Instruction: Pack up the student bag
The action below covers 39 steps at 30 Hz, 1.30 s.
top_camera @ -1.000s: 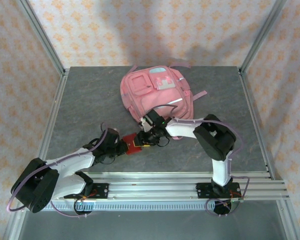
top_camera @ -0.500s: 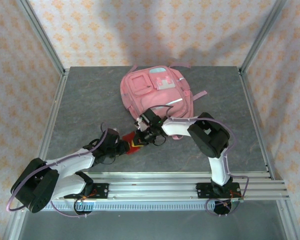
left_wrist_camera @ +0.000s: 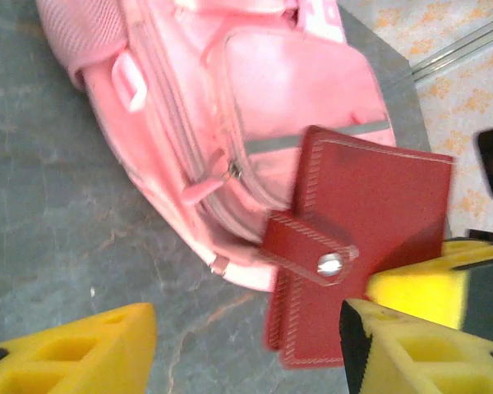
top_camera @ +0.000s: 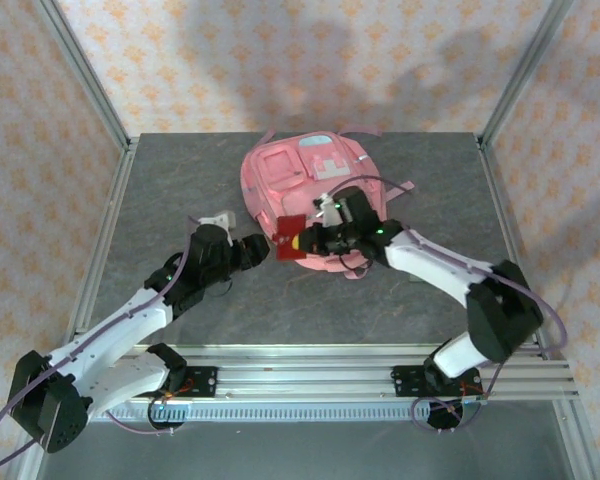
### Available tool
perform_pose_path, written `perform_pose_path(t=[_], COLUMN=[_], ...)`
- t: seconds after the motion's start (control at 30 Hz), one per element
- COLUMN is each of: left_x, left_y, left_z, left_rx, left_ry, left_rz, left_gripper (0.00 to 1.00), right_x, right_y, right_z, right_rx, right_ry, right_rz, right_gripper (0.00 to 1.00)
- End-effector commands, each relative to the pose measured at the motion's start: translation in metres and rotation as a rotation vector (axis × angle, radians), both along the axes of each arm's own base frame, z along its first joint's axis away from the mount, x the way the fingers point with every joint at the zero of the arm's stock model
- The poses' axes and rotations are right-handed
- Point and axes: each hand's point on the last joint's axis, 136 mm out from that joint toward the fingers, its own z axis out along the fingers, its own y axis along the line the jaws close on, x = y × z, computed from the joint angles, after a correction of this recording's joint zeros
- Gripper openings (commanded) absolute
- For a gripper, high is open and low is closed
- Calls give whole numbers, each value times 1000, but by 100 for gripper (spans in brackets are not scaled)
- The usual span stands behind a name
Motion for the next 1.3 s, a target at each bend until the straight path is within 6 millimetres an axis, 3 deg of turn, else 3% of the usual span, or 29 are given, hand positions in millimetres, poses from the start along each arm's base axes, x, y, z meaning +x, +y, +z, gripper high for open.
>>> perform_pose_path(t=[0.0, 0.2, 0.33, 0.43, 0.63, 0.83, 0.9, 0.97, 1.0, 1.07, 1.13, 1.27], left_x=[10, 45, 67, 78, 96, 125, 133, 138, 141, 143, 143, 143], left_y=[4, -31, -65, -96, -135, -131, -127, -127, -126, -126, -129, -130], left_z=[-12, -3, -13, -29, -54, -73, -75, -79, -80, -79, -71, -47], left_rx=[142, 264, 449, 604, 842, 1032, 1087, 1124, 1138, 1154, 1137, 1091], left_ry=[18, -41, -43, -48, -87, -101, -113, -119, -123, -121, -128, -151], left_rz=[-16, -117, -236, -341, -477, -425, -397, -396, -389, -396, -401, -384], left_gripper=[62, 67, 71, 72, 74, 73, 69, 55, 47, 17, 0, 0], right_x=[12, 29, 35, 34, 30, 27, 27, 26, 26, 26, 27, 27], right_y=[-38, -114, -167, -190, -210, -211, -211, -210, -210, -207, -207, -205], right_z=[11, 45, 45, 38, 32, 33, 33, 32, 30, 28, 25, 11], right_rx=[-25, -18, -24, -10, 4, 14, 24, 27, 29, 40, 41, 33], right_ry=[-41, -106, -101, -78, -62, -62, -63, -57, -54, -47, -38, -13], right_rz=[-148, -414, -612, -697, -760, -758, -758, -757, -755, -746, -745, -738], right_gripper=[0, 0, 0, 0, 0, 0, 0, 0, 0, 0, 0, 0])
